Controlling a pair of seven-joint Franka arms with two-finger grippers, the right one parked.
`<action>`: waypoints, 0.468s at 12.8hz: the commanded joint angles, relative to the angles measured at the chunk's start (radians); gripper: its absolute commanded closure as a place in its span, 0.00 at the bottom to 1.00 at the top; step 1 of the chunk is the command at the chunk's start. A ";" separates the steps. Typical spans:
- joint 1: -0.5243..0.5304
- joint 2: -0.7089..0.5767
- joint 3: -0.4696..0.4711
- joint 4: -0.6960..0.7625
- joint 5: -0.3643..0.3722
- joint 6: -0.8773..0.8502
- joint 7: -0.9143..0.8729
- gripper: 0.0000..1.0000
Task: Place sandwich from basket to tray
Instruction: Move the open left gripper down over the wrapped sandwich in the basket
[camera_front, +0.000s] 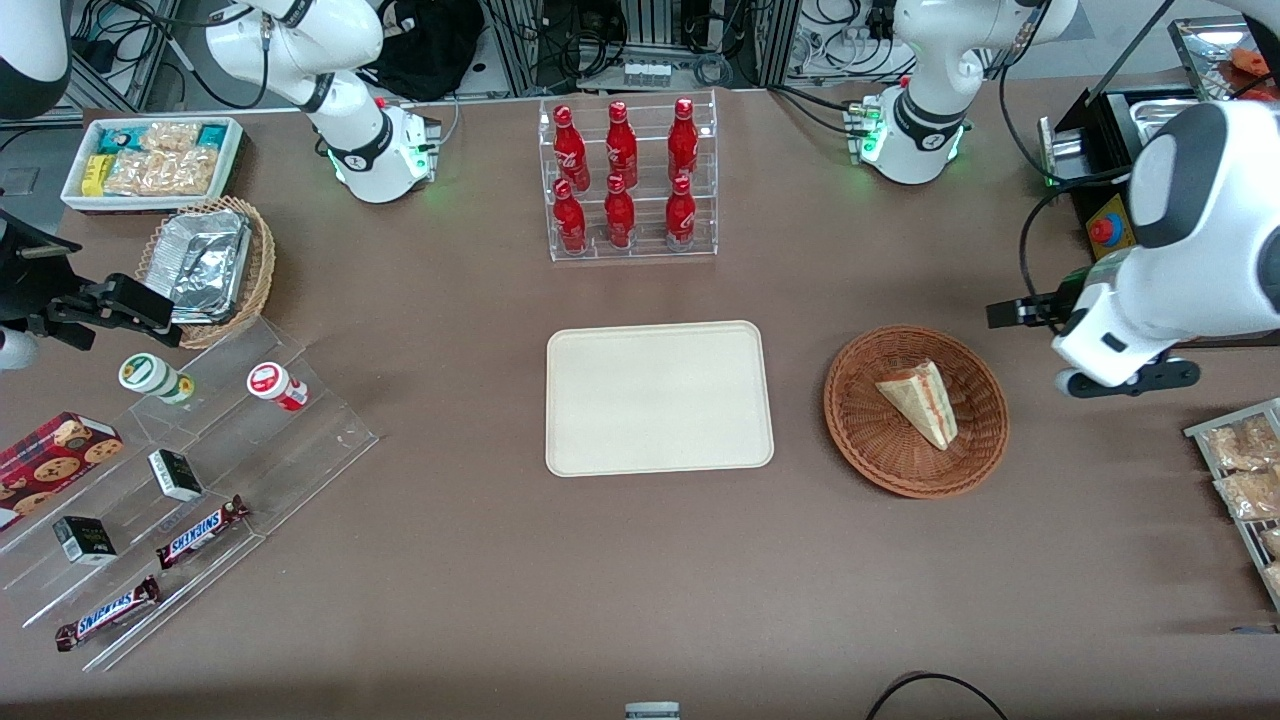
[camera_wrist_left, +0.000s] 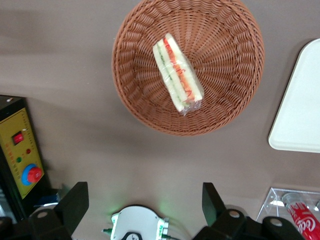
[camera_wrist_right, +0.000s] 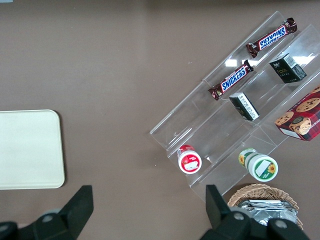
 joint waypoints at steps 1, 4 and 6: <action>-0.019 -0.017 0.004 -0.096 0.007 0.110 -0.052 0.00; -0.035 -0.024 0.002 -0.194 0.011 0.231 -0.084 0.00; -0.052 -0.044 0.002 -0.265 0.014 0.301 -0.129 0.00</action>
